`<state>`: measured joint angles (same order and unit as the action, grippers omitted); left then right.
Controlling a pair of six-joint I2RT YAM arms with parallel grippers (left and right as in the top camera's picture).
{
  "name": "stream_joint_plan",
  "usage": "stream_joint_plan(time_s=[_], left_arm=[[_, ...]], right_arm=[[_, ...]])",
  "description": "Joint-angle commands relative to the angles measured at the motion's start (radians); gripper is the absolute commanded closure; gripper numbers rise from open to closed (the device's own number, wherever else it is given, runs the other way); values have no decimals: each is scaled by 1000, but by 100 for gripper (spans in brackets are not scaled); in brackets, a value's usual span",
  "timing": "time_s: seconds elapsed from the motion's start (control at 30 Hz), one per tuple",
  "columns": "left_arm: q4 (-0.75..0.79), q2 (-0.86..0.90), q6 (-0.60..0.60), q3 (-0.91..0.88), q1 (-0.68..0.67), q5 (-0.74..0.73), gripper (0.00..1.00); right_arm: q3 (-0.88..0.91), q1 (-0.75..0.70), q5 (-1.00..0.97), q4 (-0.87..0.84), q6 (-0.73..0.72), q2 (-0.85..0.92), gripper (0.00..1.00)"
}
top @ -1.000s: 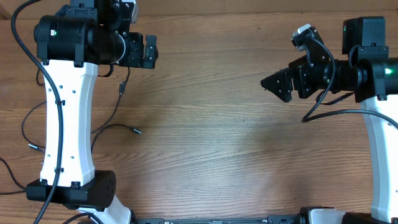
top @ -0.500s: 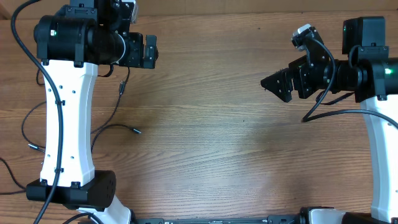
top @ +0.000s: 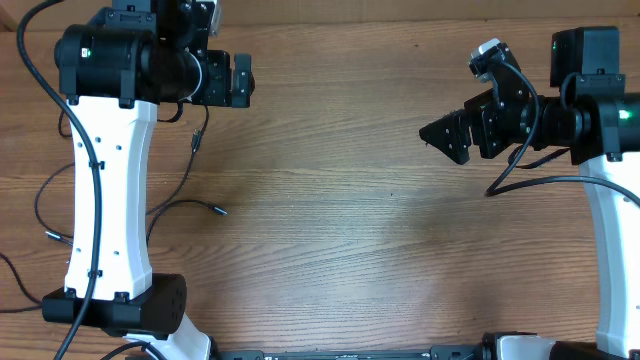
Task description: Untangle cables
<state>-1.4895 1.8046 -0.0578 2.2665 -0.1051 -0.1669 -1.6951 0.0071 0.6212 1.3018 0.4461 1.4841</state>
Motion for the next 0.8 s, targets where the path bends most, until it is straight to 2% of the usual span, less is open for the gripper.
stream_joint_plan(time_s=[0.0,0.37,0.77], left_arm=[[21,-19,-55,5,-17,9,0],[90,-164,-55,-46,-75,17,0],[462,-460,-51,-539,-79,9,0]], right_arm=[[-6,-1,0,-3,4,-1,0],[-6,-1,0,-3,4,-1,0],[-6,-1,0,-3,4,-1,0]])
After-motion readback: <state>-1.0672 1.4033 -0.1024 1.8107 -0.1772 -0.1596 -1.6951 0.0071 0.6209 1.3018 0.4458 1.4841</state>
